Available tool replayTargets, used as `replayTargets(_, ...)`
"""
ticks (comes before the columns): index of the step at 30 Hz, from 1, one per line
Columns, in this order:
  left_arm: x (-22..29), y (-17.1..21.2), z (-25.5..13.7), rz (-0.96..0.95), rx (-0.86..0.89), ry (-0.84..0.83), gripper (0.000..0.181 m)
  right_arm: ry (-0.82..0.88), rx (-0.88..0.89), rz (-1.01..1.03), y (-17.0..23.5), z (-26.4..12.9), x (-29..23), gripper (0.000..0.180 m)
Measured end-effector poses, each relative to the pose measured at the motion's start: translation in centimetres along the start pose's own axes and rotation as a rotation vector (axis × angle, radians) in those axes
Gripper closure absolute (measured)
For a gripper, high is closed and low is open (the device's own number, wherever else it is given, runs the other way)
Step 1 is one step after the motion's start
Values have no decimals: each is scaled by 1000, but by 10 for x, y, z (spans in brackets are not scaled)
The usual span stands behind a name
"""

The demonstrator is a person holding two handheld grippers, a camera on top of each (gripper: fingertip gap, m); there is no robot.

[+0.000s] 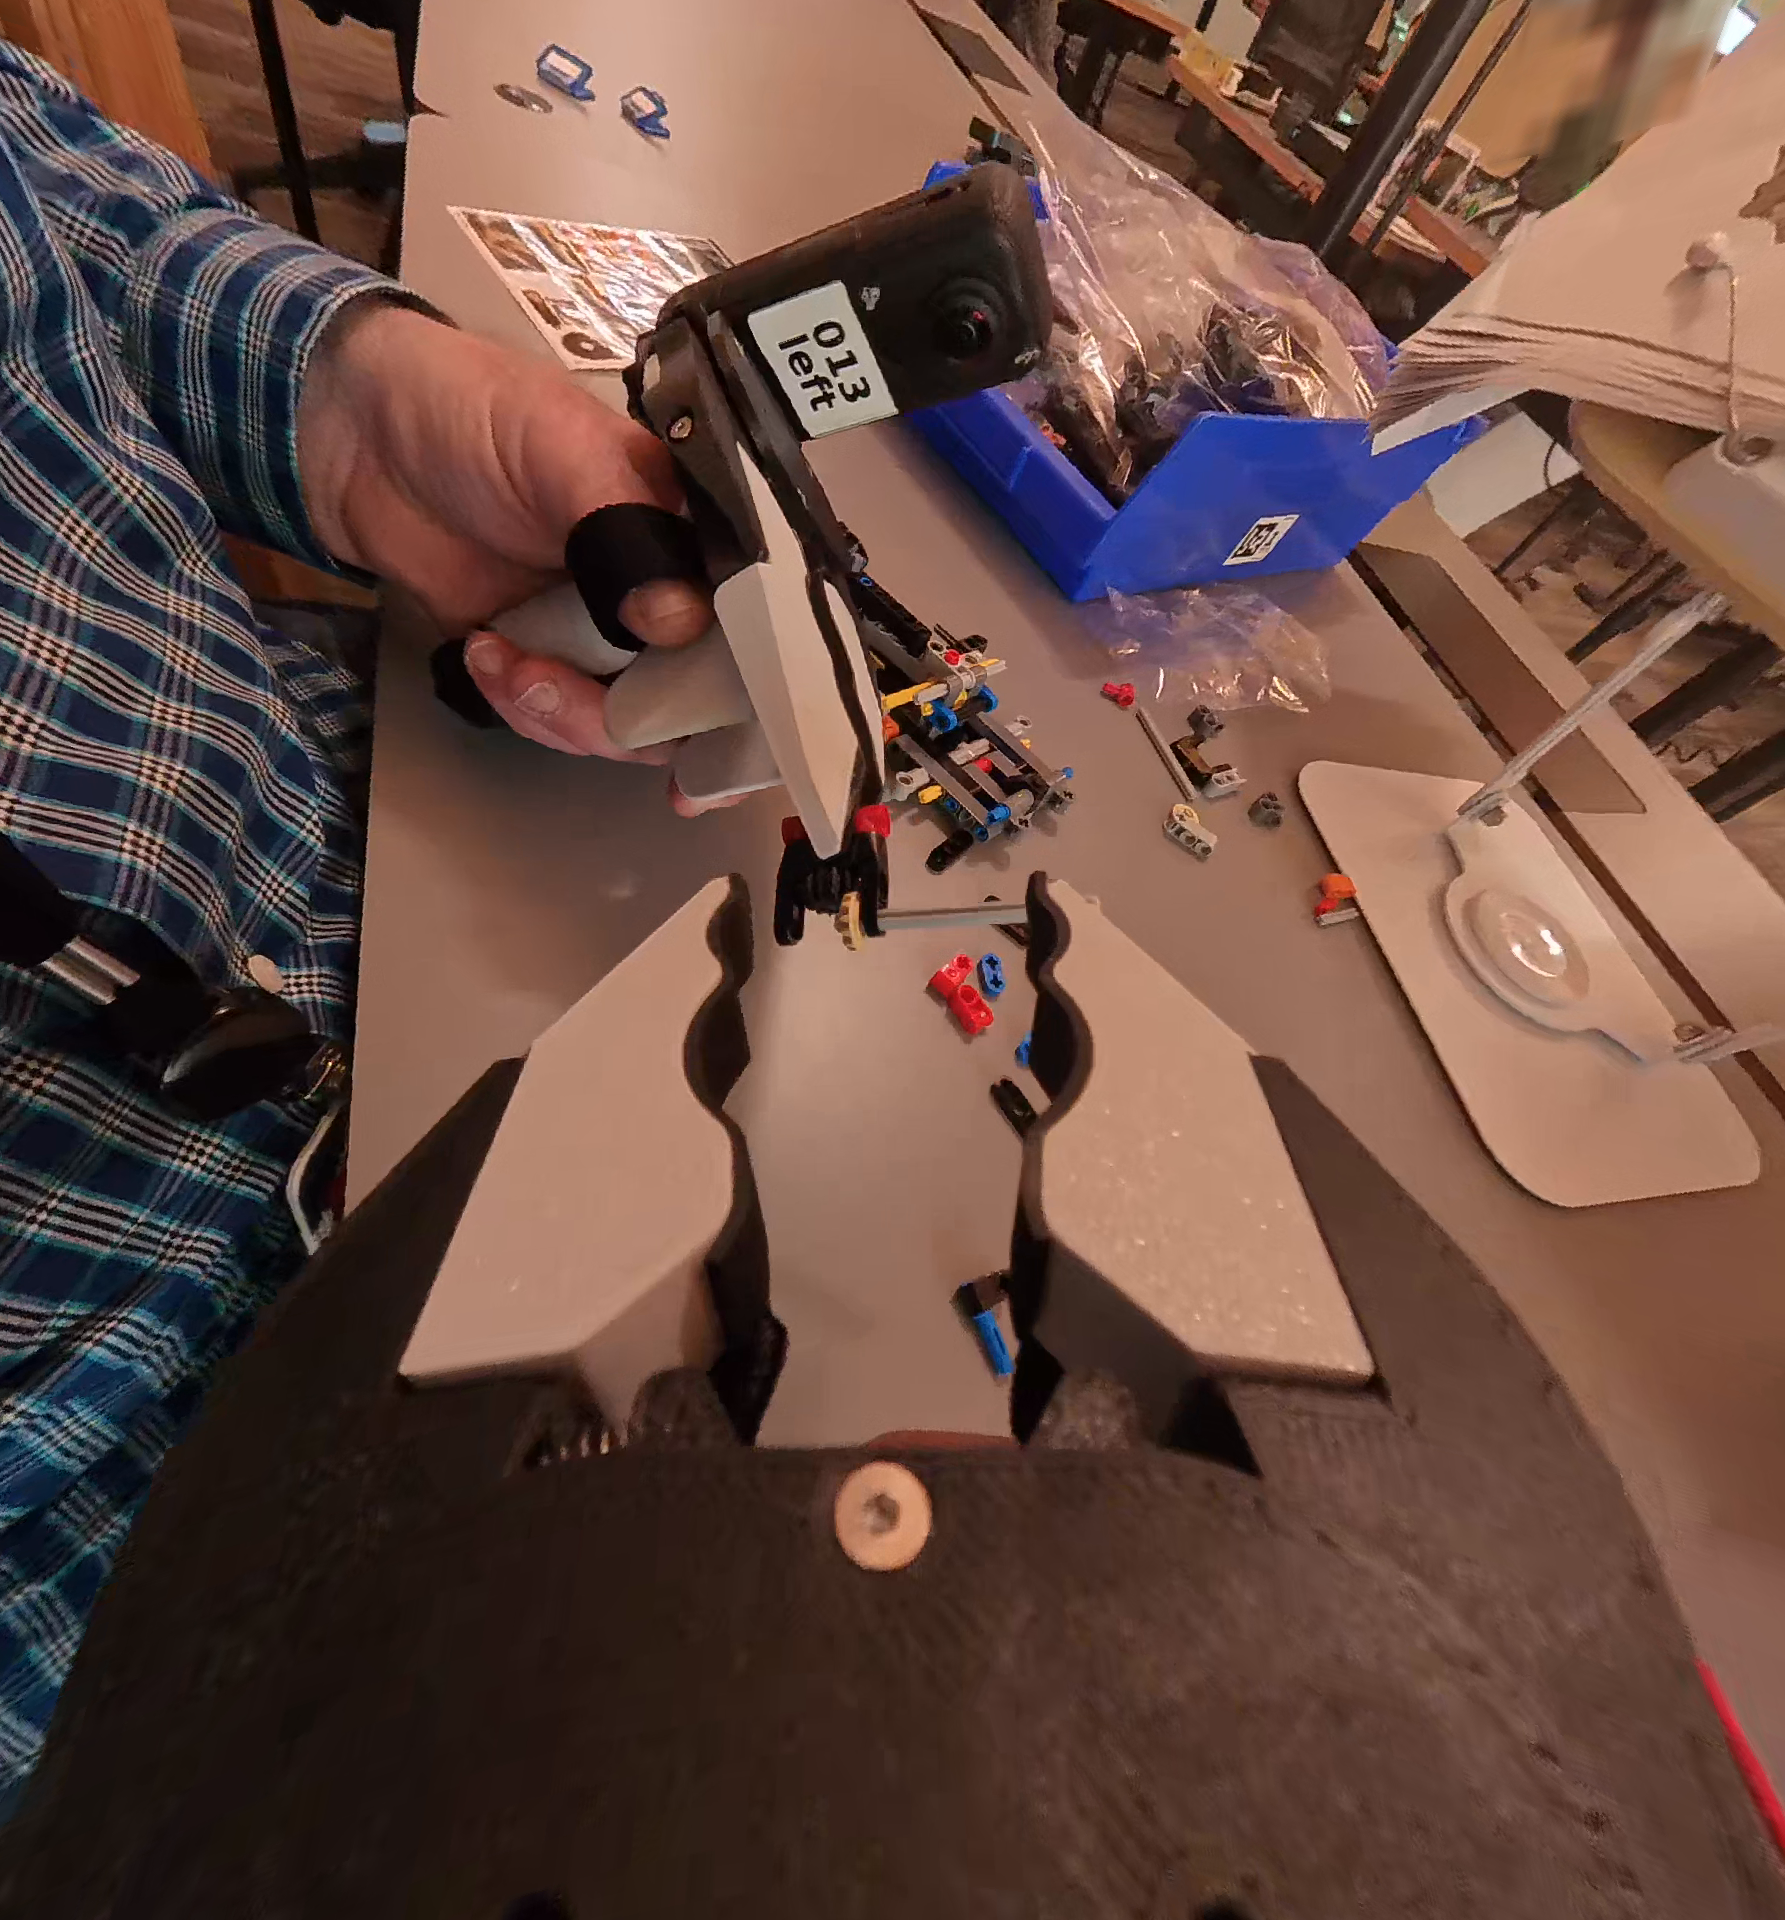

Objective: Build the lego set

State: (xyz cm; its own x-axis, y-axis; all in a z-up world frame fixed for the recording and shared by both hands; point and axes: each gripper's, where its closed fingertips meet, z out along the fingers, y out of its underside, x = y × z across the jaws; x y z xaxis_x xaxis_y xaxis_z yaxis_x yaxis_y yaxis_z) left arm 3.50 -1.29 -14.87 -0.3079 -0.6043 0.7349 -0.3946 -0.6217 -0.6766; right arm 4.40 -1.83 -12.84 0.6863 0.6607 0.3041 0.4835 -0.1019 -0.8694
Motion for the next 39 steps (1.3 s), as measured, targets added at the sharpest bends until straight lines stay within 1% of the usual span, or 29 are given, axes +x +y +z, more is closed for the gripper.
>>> replayTargets(2,0,0,0,2,-2,-1,176,-1,3,36,2,-1,2,132)
replayTargets(8,-1,2,2,12,-9,-8,176,12,12,110,8,-3,8,132)
replayTargets(29,-2,3,3,19,-13,-17,176,70,-3,155,25,-13,10,135)
replayTargets(35,-2,3,2,20,-11,-17,176,132,-23,163,39,-20,17,135)
replayTargets(39,-2,2,2,15,-10,-13,176,140,-19,208,46,-24,19,135)
